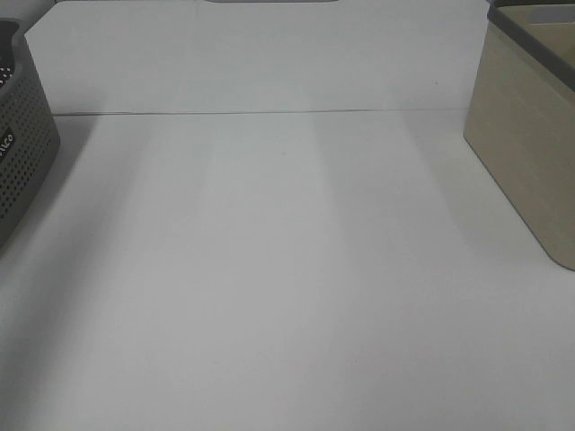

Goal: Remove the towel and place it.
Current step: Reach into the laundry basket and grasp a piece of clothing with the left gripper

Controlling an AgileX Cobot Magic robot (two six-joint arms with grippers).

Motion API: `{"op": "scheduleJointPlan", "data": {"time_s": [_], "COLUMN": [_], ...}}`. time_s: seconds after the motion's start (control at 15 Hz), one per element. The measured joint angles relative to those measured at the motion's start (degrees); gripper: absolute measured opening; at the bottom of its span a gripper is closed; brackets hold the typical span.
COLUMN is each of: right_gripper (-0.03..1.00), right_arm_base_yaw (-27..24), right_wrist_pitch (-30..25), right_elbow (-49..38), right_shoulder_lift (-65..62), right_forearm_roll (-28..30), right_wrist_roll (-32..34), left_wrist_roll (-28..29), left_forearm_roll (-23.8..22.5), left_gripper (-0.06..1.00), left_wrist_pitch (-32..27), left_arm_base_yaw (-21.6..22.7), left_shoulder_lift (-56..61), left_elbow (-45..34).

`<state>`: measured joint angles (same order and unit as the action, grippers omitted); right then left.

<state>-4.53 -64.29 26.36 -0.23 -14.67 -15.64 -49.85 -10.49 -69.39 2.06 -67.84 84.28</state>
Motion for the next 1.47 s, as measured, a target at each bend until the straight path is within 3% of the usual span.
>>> {"op": "scheduleJointPlan", "data": {"time_s": [0.2, 0.33, 0.6, 0.93, 1.33, 1.47], "right_gripper": [0.76, 0.76, 0.76, 0.76, 0.76, 0.76], "right_arm_base_yaw": [0.0, 0.0, 0.0, 0.0, 0.0, 0.0], "right_wrist_pitch": [0.0, 0.0, 0.0, 0.0, 0.0, 0.0], "right_elbow": [0.0, 0.0, 0.0, 0.0, 0.0, 0.0], "right_shoulder_lift": [0.0, 0.0, 0.0, 0.0, 0.0, 0.0], "right_forearm_roll": [0.0, 0.0, 0.0, 0.0, 0.0, 0.0], "right_wrist_roll": [0.0, 0.0, 0.0, 0.0, 0.0, 0.0], "left_wrist_roll": [-3.09, -4.13, -9.22, -15.87, -16.62, -16.62], "left_forearm_roll": [-11.97, -16.9, -18.16, -18.68, -22.52, -22.52], "left_gripper": [0.98, 0.98, 0.98, 0.98, 0.97, 0.91], "left_wrist_pitch": [0.11, 0.17, 0.86, 8.37, 8.48, 8.54], "left_arm_base_yaw": [0.0, 2.23, 6.53, 8.59, 8.59, 8.59], "left_shoulder_lift": [-13.98, -21.26, -31.74, -42.8, -51.05, -51.57], "left_elbow": [3.84, 3.95, 3.95, 4.07, 4.93, 5.67]}}
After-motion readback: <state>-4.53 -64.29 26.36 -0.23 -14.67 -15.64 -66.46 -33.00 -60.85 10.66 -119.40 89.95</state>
